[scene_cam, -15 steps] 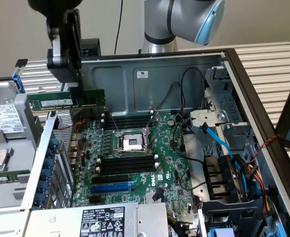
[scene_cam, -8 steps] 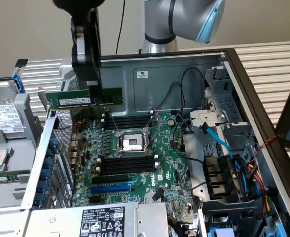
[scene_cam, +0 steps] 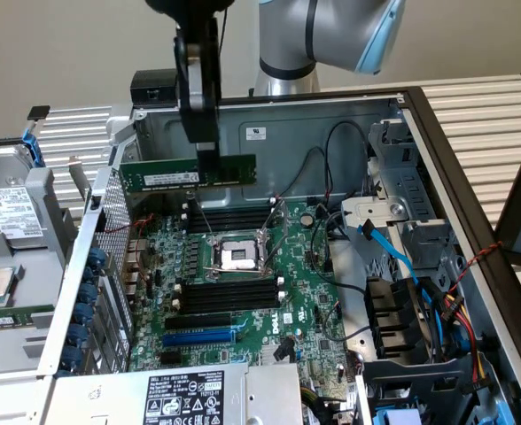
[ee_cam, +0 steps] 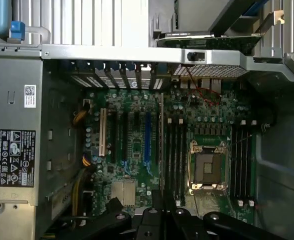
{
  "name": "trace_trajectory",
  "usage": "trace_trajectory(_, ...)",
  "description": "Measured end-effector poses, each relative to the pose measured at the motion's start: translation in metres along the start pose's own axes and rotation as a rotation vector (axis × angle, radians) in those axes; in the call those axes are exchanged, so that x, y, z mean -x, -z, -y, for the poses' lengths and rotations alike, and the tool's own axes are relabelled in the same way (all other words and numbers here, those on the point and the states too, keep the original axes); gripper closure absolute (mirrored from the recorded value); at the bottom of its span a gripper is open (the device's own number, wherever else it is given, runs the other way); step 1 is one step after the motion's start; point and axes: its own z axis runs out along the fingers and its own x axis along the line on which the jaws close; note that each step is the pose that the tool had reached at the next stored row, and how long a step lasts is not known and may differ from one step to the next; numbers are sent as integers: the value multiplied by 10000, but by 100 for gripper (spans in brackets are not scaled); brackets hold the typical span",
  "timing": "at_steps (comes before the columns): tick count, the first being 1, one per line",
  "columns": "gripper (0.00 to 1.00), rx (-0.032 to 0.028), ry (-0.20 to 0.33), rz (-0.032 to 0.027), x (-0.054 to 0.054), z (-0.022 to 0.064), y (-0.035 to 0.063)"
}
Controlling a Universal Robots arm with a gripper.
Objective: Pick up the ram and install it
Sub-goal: 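Pick up the ram and move it above insertion slot, then insert the ram into the slot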
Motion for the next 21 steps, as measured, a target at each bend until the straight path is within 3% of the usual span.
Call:
trace_trajectory(3, 88, 3, 0, 20, -10, 108, 4)
trace_trajectory(18, 88, 2, -1, 32, -9, 108, 3)
trace_trajectory(19, 88, -5, -2, -3, -9, 109, -6)
trace_trajectory(21, 88, -5, -1, -12, -3, 109, -42)
